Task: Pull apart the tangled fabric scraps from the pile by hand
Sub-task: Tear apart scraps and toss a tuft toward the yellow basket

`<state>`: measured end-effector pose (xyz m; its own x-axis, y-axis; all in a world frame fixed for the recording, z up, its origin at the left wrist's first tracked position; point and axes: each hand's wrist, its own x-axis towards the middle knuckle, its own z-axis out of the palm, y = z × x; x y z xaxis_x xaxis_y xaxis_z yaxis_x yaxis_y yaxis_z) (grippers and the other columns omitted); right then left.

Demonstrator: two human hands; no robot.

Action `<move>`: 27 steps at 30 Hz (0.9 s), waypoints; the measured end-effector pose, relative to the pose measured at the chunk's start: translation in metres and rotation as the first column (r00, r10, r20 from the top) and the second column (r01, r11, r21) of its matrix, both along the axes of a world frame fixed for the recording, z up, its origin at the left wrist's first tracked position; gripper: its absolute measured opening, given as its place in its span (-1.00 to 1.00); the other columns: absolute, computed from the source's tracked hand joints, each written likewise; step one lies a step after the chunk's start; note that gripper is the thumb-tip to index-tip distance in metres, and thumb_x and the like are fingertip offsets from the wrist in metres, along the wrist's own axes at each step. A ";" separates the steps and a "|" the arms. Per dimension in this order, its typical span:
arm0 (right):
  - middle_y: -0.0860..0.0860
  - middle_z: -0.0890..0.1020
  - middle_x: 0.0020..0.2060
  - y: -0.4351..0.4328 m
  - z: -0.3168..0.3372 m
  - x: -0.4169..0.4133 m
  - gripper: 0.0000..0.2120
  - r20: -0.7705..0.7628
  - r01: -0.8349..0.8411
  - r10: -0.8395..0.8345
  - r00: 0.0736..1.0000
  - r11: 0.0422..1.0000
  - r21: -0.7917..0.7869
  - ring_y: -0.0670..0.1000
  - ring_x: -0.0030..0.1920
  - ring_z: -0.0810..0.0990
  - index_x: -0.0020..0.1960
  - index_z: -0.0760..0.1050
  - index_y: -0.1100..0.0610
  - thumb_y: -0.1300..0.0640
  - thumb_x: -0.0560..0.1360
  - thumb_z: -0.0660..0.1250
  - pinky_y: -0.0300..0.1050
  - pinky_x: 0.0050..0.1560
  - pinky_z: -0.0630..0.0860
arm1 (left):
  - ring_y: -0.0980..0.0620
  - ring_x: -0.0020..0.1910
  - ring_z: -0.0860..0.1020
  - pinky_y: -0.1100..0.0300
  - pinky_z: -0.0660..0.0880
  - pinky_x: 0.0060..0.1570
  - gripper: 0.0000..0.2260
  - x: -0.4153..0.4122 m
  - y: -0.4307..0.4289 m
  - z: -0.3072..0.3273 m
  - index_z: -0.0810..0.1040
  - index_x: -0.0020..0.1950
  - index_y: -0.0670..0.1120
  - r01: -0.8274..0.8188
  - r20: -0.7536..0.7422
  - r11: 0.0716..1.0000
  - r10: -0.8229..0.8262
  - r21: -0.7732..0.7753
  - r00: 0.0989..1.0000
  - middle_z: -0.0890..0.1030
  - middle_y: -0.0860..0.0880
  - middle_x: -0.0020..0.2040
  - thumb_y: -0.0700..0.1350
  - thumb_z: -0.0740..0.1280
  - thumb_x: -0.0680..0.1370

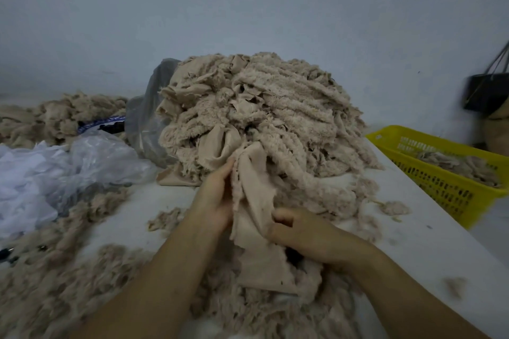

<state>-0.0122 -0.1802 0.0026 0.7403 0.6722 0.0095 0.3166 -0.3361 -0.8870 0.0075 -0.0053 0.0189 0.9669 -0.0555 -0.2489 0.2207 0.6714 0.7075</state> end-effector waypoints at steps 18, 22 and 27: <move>0.09 0.72 -0.01 -0.005 -0.001 0.029 -0.55 -0.616 0.604 -0.191 0.764 0.547 0.580 -0.04 -0.10 0.71 -0.04 0.70 0.17 -0.18 0.50 0.23 -0.18 -0.20 0.62 | 0.17 -0.33 0.52 0.27 0.43 -0.26 -0.72 -0.031 -0.043 -0.001 0.52 -0.33 0.09 0.150 0.164 0.406 -0.641 0.902 0.750 0.54 0.11 -0.36 0.05 0.39 0.58; 0.07 0.73 -0.11 -0.003 -0.007 0.036 -0.56 -0.634 0.703 -0.328 0.701 0.471 0.534 -0.04 -0.20 0.70 0.04 0.62 0.21 -0.13 0.63 0.15 -0.15 -0.23 0.61 | 0.15 -0.34 0.47 0.26 0.40 -0.27 -0.72 -0.032 -0.032 0.005 0.47 -0.32 0.01 0.267 0.101 0.362 -0.741 0.893 0.664 0.51 0.10 -0.37 0.01 0.41 0.57; 0.04 0.69 -0.31 -0.013 -0.008 0.044 -0.56 -0.638 0.792 -0.470 0.610 0.360 0.492 -0.06 -0.38 0.65 -0.02 0.61 0.20 -0.08 0.68 0.10 -0.19 -0.43 0.53 | 0.26 -0.26 0.60 0.36 0.50 -0.17 -0.75 -0.036 -0.010 0.020 0.68 -0.29 0.12 0.447 0.049 0.382 -0.802 0.809 0.596 0.65 0.17 -0.30 -0.07 0.38 0.58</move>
